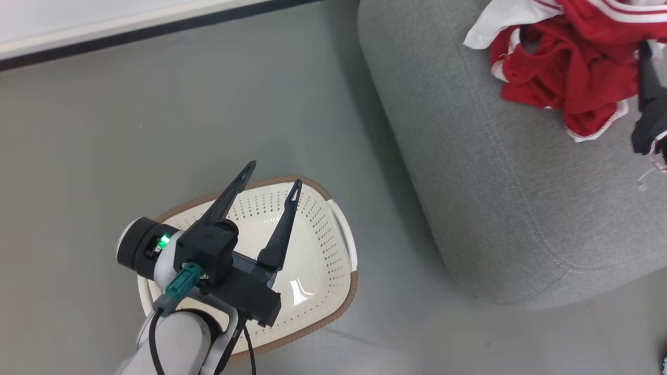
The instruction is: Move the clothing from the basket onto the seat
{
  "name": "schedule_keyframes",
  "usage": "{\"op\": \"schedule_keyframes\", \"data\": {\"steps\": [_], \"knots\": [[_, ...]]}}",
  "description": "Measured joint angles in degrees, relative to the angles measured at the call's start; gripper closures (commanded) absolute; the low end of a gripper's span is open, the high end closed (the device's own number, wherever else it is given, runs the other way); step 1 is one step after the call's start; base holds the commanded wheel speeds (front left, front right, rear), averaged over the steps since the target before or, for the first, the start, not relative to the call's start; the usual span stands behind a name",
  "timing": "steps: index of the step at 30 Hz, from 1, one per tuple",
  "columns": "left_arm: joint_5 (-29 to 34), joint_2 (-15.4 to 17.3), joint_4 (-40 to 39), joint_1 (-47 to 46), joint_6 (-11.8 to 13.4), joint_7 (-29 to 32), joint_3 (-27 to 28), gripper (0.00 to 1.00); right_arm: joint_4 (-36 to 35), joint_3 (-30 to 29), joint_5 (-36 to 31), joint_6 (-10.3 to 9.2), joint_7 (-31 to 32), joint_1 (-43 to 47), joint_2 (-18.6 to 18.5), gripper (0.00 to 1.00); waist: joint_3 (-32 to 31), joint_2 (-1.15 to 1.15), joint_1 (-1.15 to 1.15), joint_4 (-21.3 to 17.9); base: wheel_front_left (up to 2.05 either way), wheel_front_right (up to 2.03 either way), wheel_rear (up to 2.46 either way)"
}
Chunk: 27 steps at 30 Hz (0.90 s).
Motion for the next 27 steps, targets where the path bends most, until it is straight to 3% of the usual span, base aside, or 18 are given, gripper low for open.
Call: {"op": "schedule_keyframes", "data": {"steps": [14,27], "knots": [[-1.91,-1.07,4.16,1.94,0.18,-2.56,1.41,0.00,-5.42,1.21,-0.67,1.49,-0.15,5.09,4.27,0.00,-6.83,-0.01,0.00,-1.73,0.00,0.00,0.00],[-5.32,-2.40,9.56,6.00,1.66,-5.95,5.36,0.00,-10.80,0.63,0.10,1.56,-0.25,10.93,9.11,0.00,-14.80,-0.01,-0.01,0.00,0.00,0.00,0.00]]}}
